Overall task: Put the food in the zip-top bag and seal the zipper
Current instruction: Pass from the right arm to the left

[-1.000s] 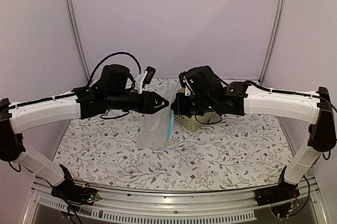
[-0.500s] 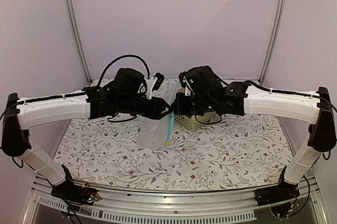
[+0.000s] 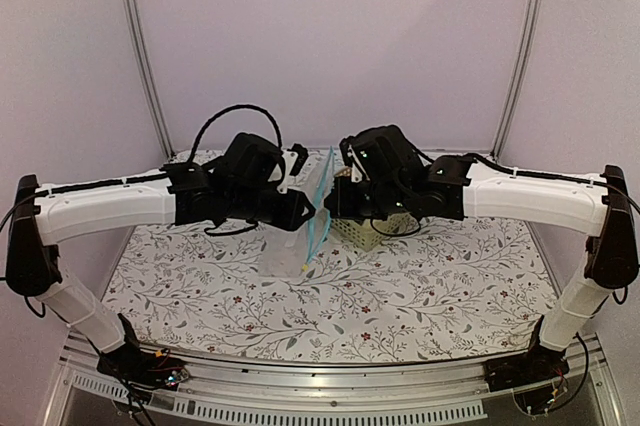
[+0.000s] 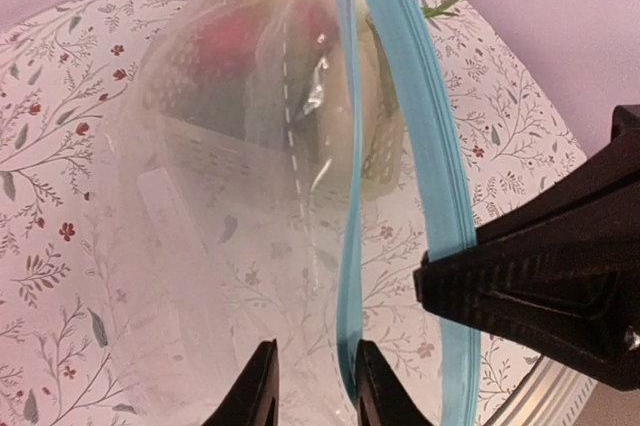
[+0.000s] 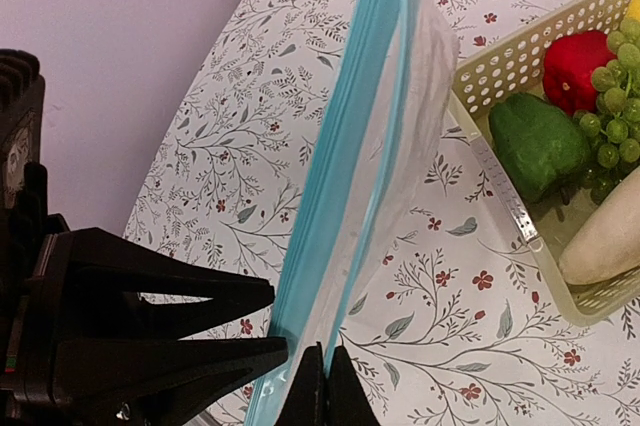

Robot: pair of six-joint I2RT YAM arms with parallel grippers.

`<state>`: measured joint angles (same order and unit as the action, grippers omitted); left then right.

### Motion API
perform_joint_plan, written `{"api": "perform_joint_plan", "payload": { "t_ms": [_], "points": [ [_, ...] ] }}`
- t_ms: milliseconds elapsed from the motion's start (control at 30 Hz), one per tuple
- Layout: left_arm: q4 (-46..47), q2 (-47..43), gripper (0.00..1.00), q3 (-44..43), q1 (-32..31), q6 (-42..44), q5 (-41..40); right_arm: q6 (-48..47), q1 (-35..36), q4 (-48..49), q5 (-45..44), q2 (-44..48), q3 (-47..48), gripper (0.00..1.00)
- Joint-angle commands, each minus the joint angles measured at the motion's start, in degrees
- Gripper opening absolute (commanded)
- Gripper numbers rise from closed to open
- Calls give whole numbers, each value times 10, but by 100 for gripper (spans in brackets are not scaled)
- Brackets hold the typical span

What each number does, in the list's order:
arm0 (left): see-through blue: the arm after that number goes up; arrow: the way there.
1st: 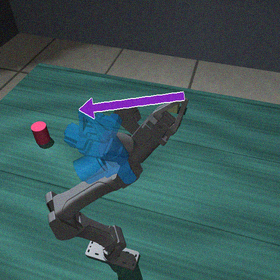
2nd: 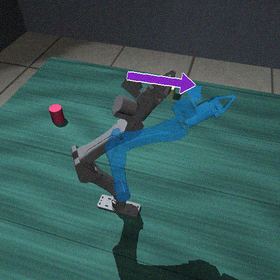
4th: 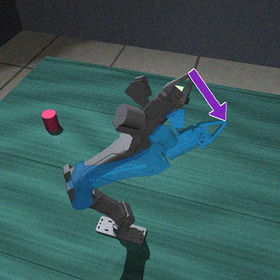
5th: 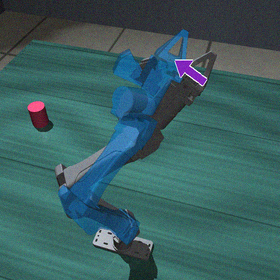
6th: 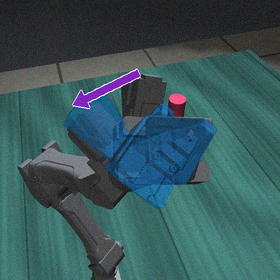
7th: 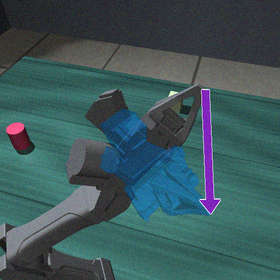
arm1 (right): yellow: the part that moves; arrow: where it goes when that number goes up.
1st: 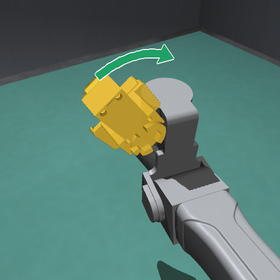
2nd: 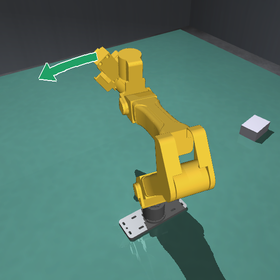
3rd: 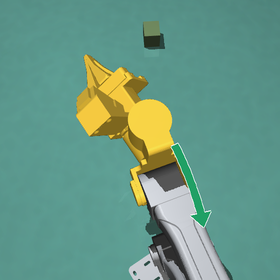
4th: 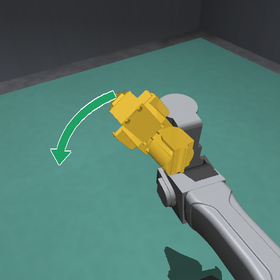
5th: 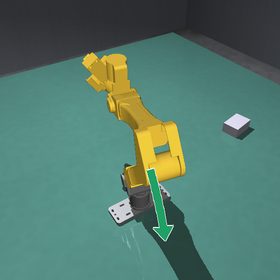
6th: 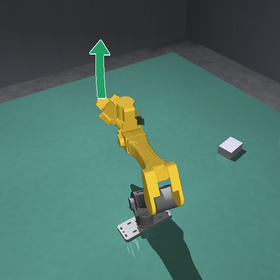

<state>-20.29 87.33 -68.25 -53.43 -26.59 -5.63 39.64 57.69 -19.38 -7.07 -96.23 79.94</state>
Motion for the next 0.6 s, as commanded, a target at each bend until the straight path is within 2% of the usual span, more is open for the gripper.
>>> {"api": "perform_joint_plan", "payload": {
  "t_ms": [0, 200, 567],
  "points": [
    [7, 4, 24, -9, -9, 1, -2, -5, 1, -7, -10, -7, 2, 0],
    [15, 21, 15, -23, -9, 1, 9, -6, 1, -7, -7, -8, 1, 0],
    [17, 37, 13, -43, -10, 6, -9, -6, 1, -7, 0, -10, -1, 0]
  ]
}}
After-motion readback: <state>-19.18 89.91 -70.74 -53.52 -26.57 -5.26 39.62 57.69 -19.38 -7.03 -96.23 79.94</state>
